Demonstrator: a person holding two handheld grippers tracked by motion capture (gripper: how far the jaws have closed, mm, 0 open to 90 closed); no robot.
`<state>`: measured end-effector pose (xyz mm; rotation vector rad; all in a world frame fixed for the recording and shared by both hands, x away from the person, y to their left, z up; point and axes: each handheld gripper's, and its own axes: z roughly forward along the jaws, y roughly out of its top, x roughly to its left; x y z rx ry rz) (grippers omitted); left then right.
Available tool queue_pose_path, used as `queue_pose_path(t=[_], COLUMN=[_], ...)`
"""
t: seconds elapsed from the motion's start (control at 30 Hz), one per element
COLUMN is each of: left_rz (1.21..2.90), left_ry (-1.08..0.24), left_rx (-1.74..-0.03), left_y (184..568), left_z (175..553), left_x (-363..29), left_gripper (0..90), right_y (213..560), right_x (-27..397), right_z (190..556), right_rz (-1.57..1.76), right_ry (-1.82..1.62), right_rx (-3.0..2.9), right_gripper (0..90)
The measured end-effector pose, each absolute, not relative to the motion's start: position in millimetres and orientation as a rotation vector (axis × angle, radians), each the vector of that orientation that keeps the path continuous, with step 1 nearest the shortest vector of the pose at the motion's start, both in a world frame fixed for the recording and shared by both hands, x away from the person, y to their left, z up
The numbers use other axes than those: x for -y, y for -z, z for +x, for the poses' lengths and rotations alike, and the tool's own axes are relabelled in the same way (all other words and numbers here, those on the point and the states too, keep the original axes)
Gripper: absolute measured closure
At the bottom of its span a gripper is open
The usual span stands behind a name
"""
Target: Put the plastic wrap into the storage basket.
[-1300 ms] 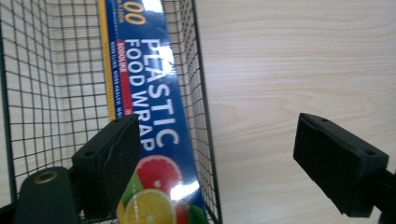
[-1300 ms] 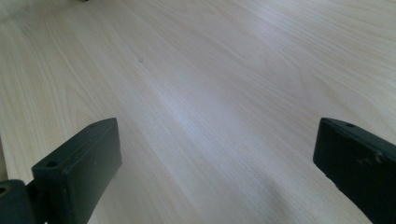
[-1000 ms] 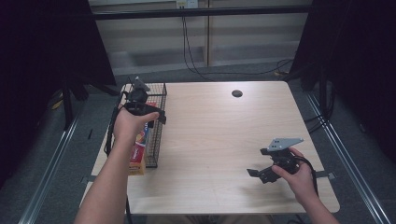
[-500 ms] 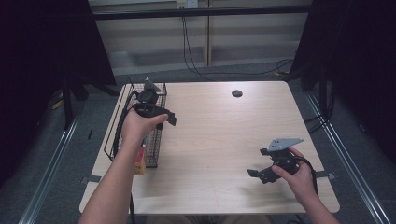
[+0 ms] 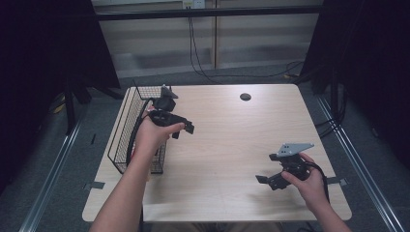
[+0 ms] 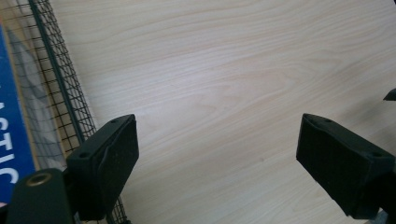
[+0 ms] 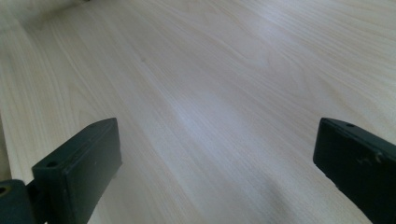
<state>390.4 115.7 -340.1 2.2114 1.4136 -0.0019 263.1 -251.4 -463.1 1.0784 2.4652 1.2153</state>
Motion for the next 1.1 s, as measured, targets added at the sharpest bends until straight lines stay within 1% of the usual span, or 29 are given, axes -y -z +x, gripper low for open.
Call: queue_pose_path(t=[0.3, 0.63, 0.83, 1.1], left_rz=[2.239, 2.227, 2.245, 2.241], left_ry=[0.009, 0.031, 0.042, 0.059], left_rx=[-1.362, -1.304, -1.257, -1.236], left_y=[349, 361, 376, 395], left_z=[383, 374, 367, 358], left_x=[-103, -93, -85, -77], left_gripper=[13.1, 13.1, 12.8, 12.9], right_y=[463, 463, 463, 464], right_x=[252, 252, 252, 252], right_z=[263, 263, 263, 264], right_rz=[1.074, 1.074, 1.071, 1.072], right_ry=[-1.218, -1.217, -1.215, -1.212], right_rx=[-2.471, -2.468, -2.472, -2.476], right_gripper=[0.9, 0.9, 0.9, 0.9])
